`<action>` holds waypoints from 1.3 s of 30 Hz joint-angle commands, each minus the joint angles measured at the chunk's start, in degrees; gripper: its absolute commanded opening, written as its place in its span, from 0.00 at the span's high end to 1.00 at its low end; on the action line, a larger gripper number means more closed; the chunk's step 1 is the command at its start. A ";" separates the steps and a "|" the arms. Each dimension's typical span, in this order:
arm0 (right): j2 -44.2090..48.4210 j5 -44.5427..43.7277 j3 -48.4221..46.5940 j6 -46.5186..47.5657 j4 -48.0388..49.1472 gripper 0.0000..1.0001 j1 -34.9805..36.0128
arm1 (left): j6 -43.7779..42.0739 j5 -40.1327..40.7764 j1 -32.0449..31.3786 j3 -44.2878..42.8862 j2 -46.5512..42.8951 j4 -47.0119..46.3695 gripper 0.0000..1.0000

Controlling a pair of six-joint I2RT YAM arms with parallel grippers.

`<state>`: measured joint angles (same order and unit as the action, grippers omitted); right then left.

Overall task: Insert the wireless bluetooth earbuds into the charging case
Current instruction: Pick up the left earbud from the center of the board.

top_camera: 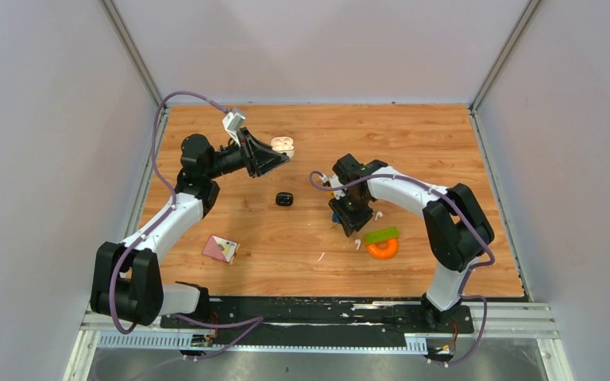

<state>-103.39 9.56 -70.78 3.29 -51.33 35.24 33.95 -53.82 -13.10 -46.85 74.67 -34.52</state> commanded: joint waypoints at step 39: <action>-3.48 -0.27 -0.41 -4.90 -1.58 0.66 -0.39 | -1.28 0.83 -0.07 -1.76 -0.06 0.15 1.00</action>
<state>-106.06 11.38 -67.83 -1.45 -55.66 35.16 33.91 -53.41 -13.10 -46.87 74.70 -33.65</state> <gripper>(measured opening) 0.369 0.357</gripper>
